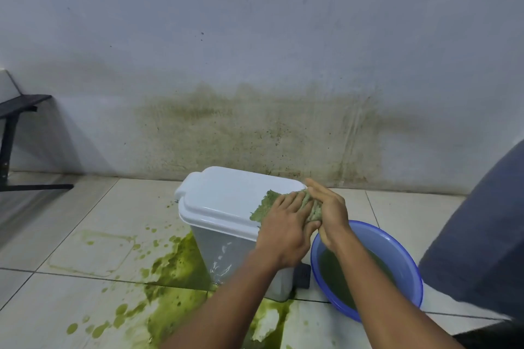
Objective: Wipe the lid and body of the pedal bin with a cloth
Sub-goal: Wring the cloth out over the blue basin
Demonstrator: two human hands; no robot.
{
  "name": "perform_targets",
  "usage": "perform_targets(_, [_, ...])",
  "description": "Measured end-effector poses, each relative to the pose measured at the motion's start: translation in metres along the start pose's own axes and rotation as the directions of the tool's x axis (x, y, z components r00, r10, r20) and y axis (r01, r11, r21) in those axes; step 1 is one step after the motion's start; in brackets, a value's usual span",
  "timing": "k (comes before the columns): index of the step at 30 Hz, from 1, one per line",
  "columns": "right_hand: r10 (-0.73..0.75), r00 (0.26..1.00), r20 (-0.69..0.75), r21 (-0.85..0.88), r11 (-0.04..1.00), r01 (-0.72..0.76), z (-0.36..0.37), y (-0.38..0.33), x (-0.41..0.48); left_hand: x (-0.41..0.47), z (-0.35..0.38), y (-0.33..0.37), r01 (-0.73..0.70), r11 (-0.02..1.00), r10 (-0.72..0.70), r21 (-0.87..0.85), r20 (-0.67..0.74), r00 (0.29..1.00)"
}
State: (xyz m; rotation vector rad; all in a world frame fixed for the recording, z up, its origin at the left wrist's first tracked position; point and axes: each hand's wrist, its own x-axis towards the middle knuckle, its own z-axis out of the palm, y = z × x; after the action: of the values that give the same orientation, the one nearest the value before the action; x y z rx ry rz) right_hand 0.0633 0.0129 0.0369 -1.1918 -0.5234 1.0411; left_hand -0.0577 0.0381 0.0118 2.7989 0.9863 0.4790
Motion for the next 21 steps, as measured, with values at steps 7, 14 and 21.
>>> perform_targets(7, [0.023,0.995,-0.095,0.091,0.996,-0.014,-0.003,-0.005,-0.035,0.005,-0.029,0.024,0.237,0.78,-0.295,-0.579,-0.007,0.956])
perform_targets(14, [-0.239,0.967,0.088,-0.326,0.91,0.254,-0.009,-0.047,-0.053,0.004,-0.094,0.024,0.45,-0.057,-0.282,-0.891,0.447,0.849])
perform_targets(21, [-0.246,0.963,0.105,-0.603,0.755,0.259,-0.006,-0.099,-0.066,-0.005,-0.135,0.022,0.44,0.057,-0.142,-0.896,0.429,0.892])
